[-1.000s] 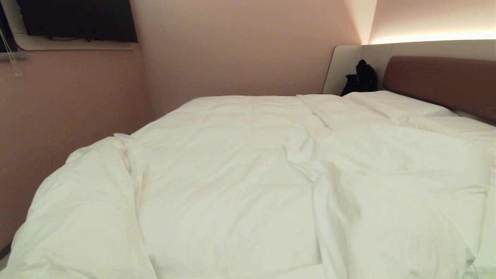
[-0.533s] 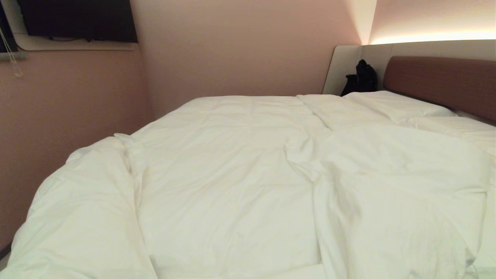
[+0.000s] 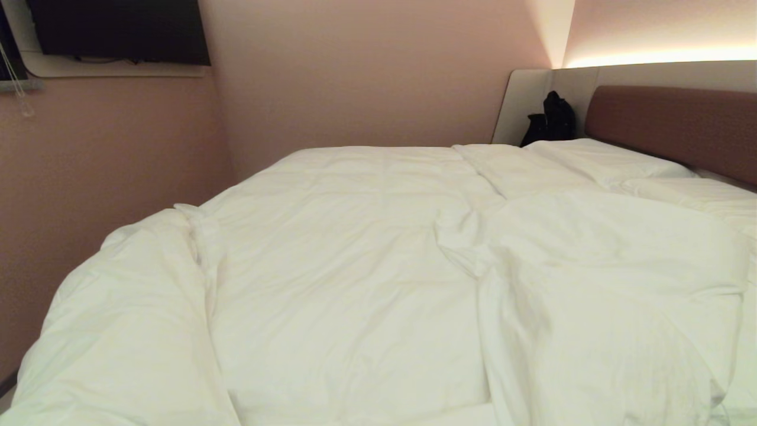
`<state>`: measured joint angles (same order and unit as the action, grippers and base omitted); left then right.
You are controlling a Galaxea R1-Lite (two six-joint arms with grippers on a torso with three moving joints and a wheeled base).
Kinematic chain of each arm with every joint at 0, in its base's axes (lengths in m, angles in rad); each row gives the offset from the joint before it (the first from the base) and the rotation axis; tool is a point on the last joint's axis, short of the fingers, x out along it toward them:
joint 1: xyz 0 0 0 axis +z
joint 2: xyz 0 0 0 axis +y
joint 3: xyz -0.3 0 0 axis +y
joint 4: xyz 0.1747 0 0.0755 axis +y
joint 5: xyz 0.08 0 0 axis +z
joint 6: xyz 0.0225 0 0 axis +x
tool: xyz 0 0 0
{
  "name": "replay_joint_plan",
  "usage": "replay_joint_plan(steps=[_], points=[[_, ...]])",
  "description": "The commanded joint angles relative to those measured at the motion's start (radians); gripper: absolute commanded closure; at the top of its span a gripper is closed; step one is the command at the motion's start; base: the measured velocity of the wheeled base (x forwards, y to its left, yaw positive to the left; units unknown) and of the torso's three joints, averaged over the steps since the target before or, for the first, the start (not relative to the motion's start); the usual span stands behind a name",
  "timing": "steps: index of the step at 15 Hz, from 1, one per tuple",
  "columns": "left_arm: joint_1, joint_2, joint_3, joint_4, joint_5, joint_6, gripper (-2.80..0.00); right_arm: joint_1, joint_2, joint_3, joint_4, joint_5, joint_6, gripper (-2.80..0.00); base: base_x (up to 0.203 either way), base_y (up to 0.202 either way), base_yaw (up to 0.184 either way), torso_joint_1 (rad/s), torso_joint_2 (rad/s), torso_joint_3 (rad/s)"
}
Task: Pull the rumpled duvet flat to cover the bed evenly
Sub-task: Flatten the corners of the folded blanket
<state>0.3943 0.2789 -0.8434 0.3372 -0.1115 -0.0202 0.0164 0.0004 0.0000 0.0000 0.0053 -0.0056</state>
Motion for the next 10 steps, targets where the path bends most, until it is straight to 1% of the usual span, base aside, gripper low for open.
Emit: replay_joint_plan(steps=[1, 4, 7, 9, 10], points=[[-0.034, -0.001, -0.006, 0.004, 0.004, 0.003, 0.00, 0.000, 0.000, 0.000, 0.000, 0.001, -0.001, 0.00, 0.000, 0.000, 0.000, 0.000, 0.00, 0.000], [-0.128, -0.002, 0.032, 0.005, 0.068, 0.026, 0.00, 0.000, 0.000, 0.000, 0.000, 0.001, -0.001, 0.00, 0.000, 0.000, 0.000, 0.000, 0.00, 0.000], [-0.206, 0.002, 0.062, 0.002, 0.076, 0.029, 0.00, 0.000, 0.000, 0.000, 0.000, 0.001, -0.001, 0.00, 0.000, 0.000, 0.000, 0.000, 0.00, 0.000], [-0.227, 0.004, 0.084, -0.005, 0.075, 0.030, 0.00, 0.000, 0.000, 0.000, 0.000, 0.000, -0.001, 0.00, 0.000, 0.000, 0.000, 0.000, 0.00, 0.000], [-0.259, 0.007, 0.110, -0.046, 0.076, 0.031, 0.00, 0.000, 0.000, 0.000, 0.000, 0.001, -0.001, 0.00, 0.000, 0.000, 0.000, 0.000, 0.00, 0.000]])
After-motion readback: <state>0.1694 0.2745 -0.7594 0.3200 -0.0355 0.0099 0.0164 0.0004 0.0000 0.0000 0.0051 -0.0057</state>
